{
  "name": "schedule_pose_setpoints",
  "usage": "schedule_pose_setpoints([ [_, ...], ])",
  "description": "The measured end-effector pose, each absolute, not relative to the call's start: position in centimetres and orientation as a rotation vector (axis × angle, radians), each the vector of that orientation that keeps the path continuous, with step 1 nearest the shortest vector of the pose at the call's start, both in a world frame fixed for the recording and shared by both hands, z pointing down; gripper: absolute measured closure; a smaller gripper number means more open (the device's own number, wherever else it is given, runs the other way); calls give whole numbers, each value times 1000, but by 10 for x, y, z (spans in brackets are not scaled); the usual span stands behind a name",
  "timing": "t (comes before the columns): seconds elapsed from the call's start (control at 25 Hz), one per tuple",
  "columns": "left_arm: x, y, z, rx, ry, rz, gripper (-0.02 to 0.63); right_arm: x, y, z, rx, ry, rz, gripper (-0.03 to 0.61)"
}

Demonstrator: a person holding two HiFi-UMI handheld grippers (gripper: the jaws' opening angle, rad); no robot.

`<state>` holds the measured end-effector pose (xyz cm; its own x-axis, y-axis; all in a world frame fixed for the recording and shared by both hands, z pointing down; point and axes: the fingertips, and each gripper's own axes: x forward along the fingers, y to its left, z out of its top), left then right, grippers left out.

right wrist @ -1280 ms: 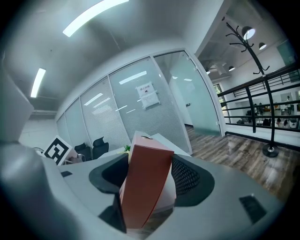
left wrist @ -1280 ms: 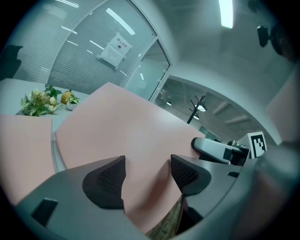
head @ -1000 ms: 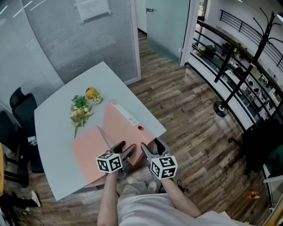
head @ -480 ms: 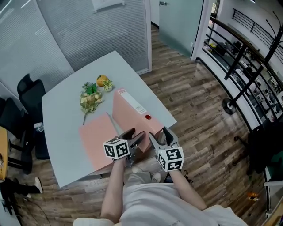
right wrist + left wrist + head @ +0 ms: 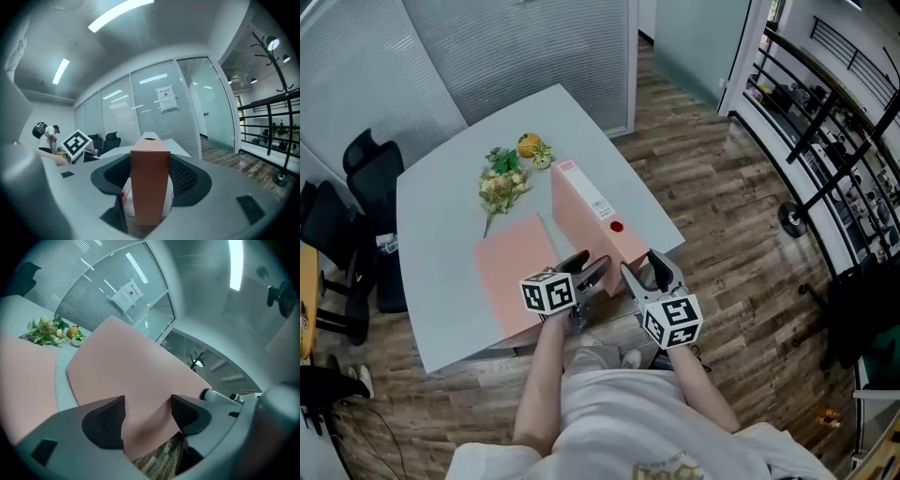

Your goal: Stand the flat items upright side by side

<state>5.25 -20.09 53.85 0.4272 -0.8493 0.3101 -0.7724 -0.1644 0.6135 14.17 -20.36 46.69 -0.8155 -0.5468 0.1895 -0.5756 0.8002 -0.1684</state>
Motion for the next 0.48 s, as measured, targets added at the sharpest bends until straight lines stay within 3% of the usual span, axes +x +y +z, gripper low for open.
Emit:
schedule_pose_setpoints([
  [0.48,37,-182,545,1897,-1383,-214,319,127,-179,464,733,-2889,212,316],
])
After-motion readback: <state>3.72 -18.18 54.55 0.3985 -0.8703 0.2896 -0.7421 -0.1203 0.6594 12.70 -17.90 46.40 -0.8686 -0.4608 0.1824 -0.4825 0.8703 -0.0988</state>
